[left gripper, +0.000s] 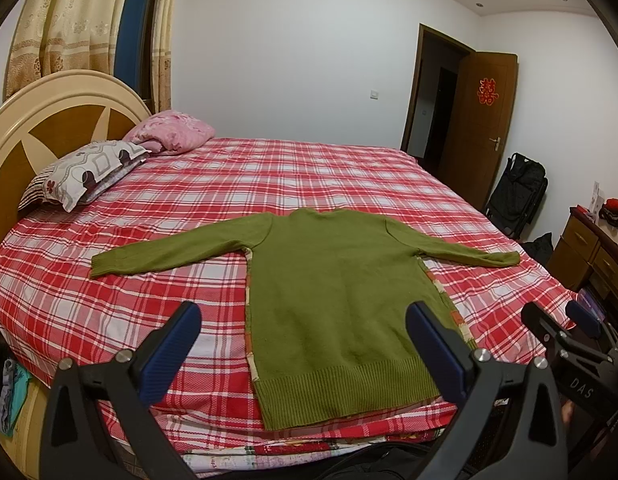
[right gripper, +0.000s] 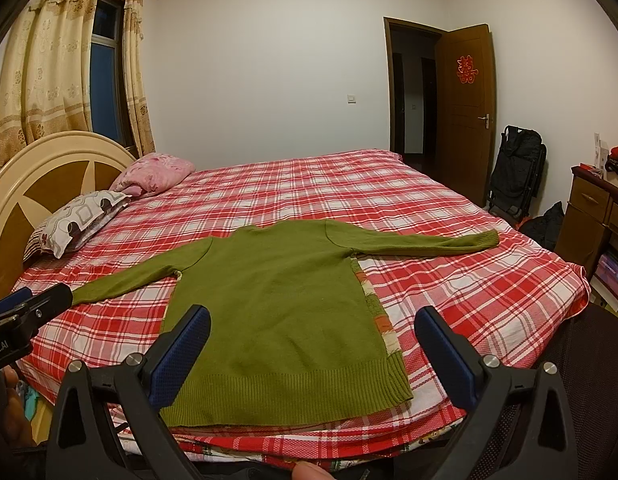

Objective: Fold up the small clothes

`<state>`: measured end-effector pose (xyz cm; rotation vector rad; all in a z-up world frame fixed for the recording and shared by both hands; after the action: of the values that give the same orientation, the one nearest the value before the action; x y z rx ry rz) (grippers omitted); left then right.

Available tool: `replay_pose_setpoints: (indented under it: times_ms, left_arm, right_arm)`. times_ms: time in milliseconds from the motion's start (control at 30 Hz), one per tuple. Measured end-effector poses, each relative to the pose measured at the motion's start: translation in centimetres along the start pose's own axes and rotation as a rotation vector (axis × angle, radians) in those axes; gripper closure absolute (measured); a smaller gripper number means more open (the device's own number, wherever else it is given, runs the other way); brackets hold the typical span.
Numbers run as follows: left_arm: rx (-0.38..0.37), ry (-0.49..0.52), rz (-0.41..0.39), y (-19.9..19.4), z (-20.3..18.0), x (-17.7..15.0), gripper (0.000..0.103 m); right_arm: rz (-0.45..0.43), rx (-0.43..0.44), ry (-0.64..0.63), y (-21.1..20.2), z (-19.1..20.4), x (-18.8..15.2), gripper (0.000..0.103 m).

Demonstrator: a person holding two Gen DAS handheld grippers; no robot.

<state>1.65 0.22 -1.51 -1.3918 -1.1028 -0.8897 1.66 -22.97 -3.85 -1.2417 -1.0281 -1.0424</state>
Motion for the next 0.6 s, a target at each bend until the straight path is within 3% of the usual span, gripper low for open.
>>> replay_pose_setpoints:
  times_ms: [600]
  left_arm:
    - [0.0,0.002,0.0,0.07,-0.06,-0.02,0.0]
  right_arm:
    - [0.003,0.003,-0.001,-0.01,0.24,0.04,0.001]
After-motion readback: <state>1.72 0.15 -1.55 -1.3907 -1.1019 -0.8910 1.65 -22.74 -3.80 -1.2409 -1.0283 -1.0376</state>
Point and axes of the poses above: each gripper's, at about its wrist camera, not at the fingertips, and y roughly the way its jaws point, z to its left, x to its top, the point moved 1 cm from there along y, roughly the way its jaws point, and after that the axes turned 15 degrees about -z, right-handed, at the moved point
